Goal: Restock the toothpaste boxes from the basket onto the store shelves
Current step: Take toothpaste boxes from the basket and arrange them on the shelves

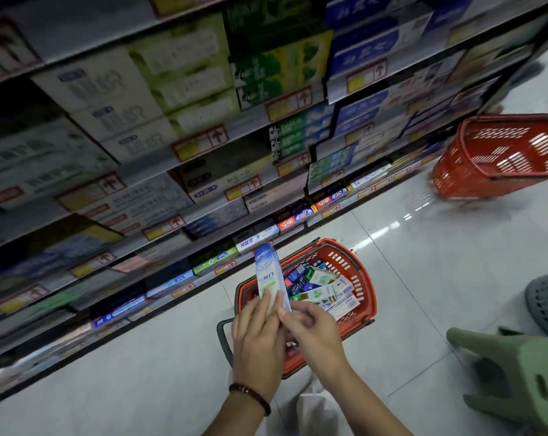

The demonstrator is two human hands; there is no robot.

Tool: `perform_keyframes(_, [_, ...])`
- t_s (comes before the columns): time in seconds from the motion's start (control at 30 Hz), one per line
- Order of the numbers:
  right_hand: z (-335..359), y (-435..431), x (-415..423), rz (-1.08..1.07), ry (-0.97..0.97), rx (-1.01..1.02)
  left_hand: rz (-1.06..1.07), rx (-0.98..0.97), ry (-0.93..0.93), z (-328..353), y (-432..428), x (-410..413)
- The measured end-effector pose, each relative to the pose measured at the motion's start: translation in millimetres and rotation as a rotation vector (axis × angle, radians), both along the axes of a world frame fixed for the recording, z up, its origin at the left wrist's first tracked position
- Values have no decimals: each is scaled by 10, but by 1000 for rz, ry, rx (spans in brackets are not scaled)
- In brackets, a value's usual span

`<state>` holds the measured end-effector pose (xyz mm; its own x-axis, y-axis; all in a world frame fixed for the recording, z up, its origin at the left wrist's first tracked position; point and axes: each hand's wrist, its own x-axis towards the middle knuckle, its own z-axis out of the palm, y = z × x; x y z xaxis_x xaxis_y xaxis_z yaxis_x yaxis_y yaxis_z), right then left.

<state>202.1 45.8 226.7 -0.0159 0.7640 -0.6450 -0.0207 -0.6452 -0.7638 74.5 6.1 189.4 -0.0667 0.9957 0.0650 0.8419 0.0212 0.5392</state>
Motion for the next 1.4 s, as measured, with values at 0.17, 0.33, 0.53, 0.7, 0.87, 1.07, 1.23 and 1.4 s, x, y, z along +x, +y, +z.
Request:
perform_keyframes(0.17, [460,45,74,-75,38,36,39,94,-65,366,79,104])
perform_keyframes(0.33, [815,44,165,-82,33,59,47,202,-117,632,133,143])
perform_keyframes(0.53, [1241,109,221,-81,35,94,72,225,-222,1041,215,206])
perform_keyframes(0.7, [1558,209,270,-62,-7,177,95,237,-259,1452,293,260])
perform_keyframes(0.87, [1927,364,349,-59,11,241,37,352,-227,1780,432,227])
perform_keyframes(1.07, [2390,550,473,-2,17,328,-62,395,-243,2228,551,111])
perform_keyframes(1.23, [2707,675,577,1,27,384,53,352,-411,2618,673,-25])
perform_keyframes(1.4, [3021,767,682,18,95,419,355,267,-778,2979,878,-191])
